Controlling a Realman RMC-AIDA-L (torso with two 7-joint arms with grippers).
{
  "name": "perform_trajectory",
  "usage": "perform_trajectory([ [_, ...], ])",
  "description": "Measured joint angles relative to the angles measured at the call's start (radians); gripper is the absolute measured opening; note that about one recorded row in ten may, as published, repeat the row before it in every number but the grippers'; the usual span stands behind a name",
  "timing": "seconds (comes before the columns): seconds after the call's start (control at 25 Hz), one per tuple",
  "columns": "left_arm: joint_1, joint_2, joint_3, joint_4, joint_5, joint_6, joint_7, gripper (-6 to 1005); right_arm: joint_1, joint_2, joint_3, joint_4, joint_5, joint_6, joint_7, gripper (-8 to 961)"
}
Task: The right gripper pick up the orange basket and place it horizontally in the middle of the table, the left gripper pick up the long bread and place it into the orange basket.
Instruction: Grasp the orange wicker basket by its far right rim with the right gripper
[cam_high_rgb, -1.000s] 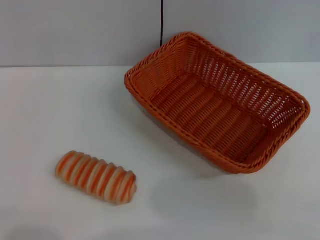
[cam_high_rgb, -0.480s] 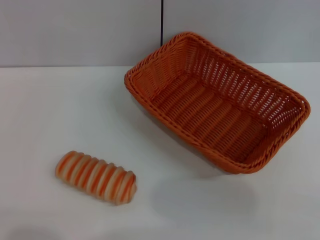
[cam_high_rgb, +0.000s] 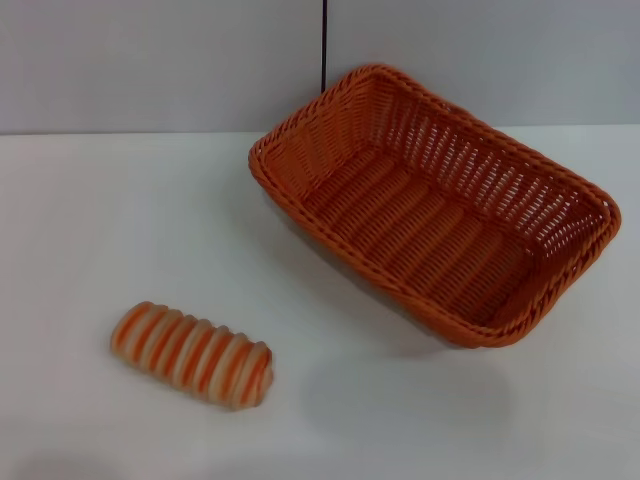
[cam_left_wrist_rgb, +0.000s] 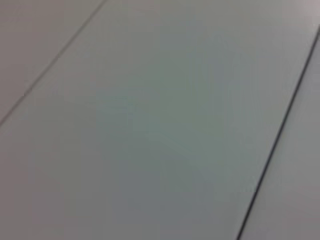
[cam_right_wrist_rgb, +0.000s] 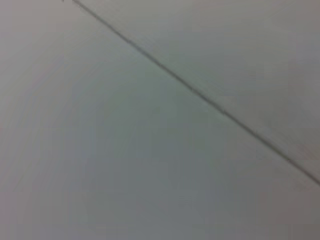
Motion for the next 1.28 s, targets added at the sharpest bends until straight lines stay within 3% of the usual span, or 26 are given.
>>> perform_trajectory([
  [0.08,0.001,0.001,0.019,0.005,0.001,0.001,0.001,824,-0.001,-0.004,-0.025,-0.041,-0.017,0.018,0.051,638],
  [0.12,0.001,0.002,0.031,0.01,0.001,0.002,0.001,824,-0.001,-0.012,-0.056,-0.083,-0.033,0.04,0.101,638],
  [0.16,0.001,0.002,0.076,0.032,0.001,0.001,0.001,823,-0.004,-0.037,-0.143,-0.166,-0.053,0.091,0.2,638],
  [0.2,0.001,0.002,0.076,0.032,0.001,0.001,0.001,823,-0.004,-0.037,-0.143,-0.166,-0.053,0.091,0.2,638],
  [0.32,-0.002,0.003,0.134,0.054,0.001,-0.001,0.001,822,-0.007,-0.105,-0.319,-0.268,-0.071,0.178,0.352,638],
  [0.36,-0.003,0.003,0.145,0.057,0.002,-0.002,0.001,822,-0.005,-0.15,-0.434,-0.325,-0.074,0.233,0.445,638],
  [0.4,-0.004,0.003,0.152,0.059,0.001,-0.002,0.001,821,-0.005,-0.15,-0.434,-0.325,-0.074,0.233,0.445,638],
  [0.48,-0.006,0.003,0.166,0.065,0.001,-0.002,0.001,821,0.002,-0.192,-0.56,-0.408,-0.085,0.28,0.535,638],
  [0.56,-0.008,0.003,0.177,0.067,0.001,-0.002,0.002,820,0.021,-0.233,-0.754,-0.614,-0.149,0.338,0.663,638],
  [0.6,-0.008,0.003,0.181,0.068,0.001,-0.002,0.002,820,0.021,-0.233,-0.754,-0.614,-0.149,0.338,0.663,638],
  [0.76,-0.003,0.0,0.186,0.06,0.001,-0.002,0.003,819,0.082,-0.242,-0.851,-0.912,-0.345,0.423,0.85,638],
  [1.0,-0.001,-0.001,0.192,0.057,0.001,0.0,0.002,817,0.182,-0.24,-0.96,-1.062,-0.591,0.496,0.939,637],
  [1.08,-0.001,-0.001,0.193,0.057,0.001,0.001,-0.003,816,0.21,-0.222,-1.006,-1.103,-0.691,0.503,0.966,637],
  [1.16,-0.001,-0.001,0.193,0.056,0.001,0.002,-0.006,816,0.24,-0.178,-1.012,-1.143,-0.81,0.502,0.974,637],
  [1.28,0.0,-0.002,0.194,0.055,0.001,-0.003,-0.006,815,0.259,-0.169,-1.013,-1.123,-0.841,0.49,0.967,637],
])
